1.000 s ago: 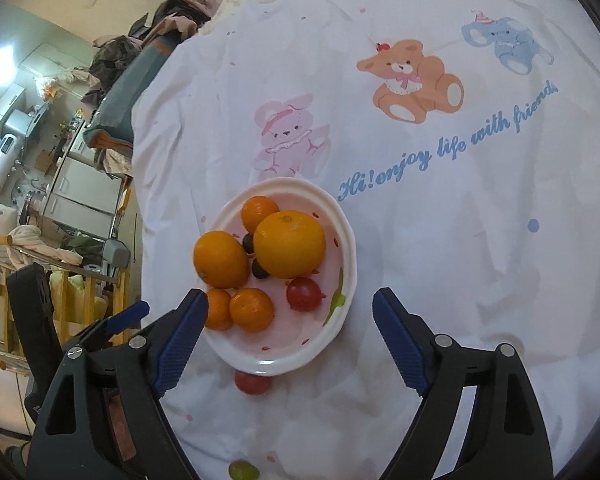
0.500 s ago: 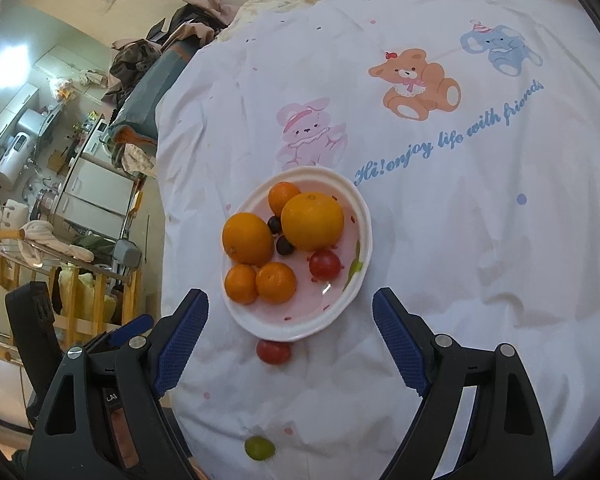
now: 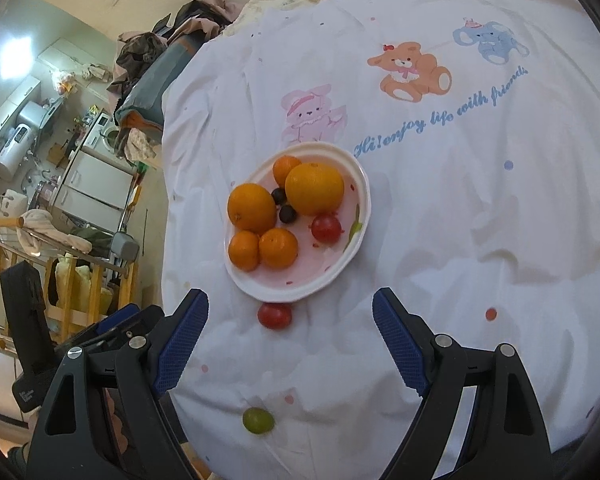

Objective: Organize fruits
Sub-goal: 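Move the right gripper toward the remaining red tomato beside the plate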

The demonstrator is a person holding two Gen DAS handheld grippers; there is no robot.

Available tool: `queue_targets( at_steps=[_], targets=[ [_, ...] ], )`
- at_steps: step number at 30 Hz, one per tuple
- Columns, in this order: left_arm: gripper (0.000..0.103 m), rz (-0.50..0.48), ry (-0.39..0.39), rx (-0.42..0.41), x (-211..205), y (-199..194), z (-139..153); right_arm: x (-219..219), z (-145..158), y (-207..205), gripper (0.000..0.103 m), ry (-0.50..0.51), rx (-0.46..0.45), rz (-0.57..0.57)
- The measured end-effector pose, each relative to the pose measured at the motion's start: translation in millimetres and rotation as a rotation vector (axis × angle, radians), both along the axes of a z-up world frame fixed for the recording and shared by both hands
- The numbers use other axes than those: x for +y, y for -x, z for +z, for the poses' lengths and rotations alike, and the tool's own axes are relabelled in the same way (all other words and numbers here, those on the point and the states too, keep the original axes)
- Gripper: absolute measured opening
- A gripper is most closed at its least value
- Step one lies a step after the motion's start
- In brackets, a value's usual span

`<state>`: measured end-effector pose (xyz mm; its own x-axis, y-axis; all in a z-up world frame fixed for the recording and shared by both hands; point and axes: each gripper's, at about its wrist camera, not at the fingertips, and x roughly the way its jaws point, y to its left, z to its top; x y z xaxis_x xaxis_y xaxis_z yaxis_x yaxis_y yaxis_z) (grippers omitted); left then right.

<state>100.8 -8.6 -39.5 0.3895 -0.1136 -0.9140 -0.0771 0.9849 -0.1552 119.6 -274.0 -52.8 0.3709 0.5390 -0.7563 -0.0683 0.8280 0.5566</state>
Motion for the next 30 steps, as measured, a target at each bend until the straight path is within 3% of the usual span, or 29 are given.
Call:
queue_targets(
  at_steps=[10, 16, 18, 22, 25, 29, 30],
  targets=[
    [0.084, 0.079, -0.054, 0.039, 15, 0, -14, 20, -19, 5, 0.087, 0.04, 0.053, 0.04],
    [0.084, 0.148, -0.026, 0.092, 30, -3, -24, 43, -39, -6, 0.085, 0.056, 0.114, 0.092],
    [0.084, 0.165, -0.018, 0.103, 34, -4, -25, 56, -47, -10, 0.075, 0.09, 0.127, 0.131],
    [0.084, 0.181, 0.02, 0.125, 37, -5, -28, 83, -67, -18, 0.069, 0.145, 0.153, 0.201],
    [0.084, 0.18, 0.003, 0.123, 35, -6, -27, 99, -83, -24, 0.066, 0.186, 0.178, 0.22],
    [0.084, 0.173, -0.02, 0.117, 33, -8, -27, 114, -97, -28, 0.054, 0.227, 0.176, 0.261],
    [0.084, 0.172, -0.019, 0.119, 33, -8, -28, 116, -97, -28, 0.047, 0.225, 0.168, 0.269]
  ],
)
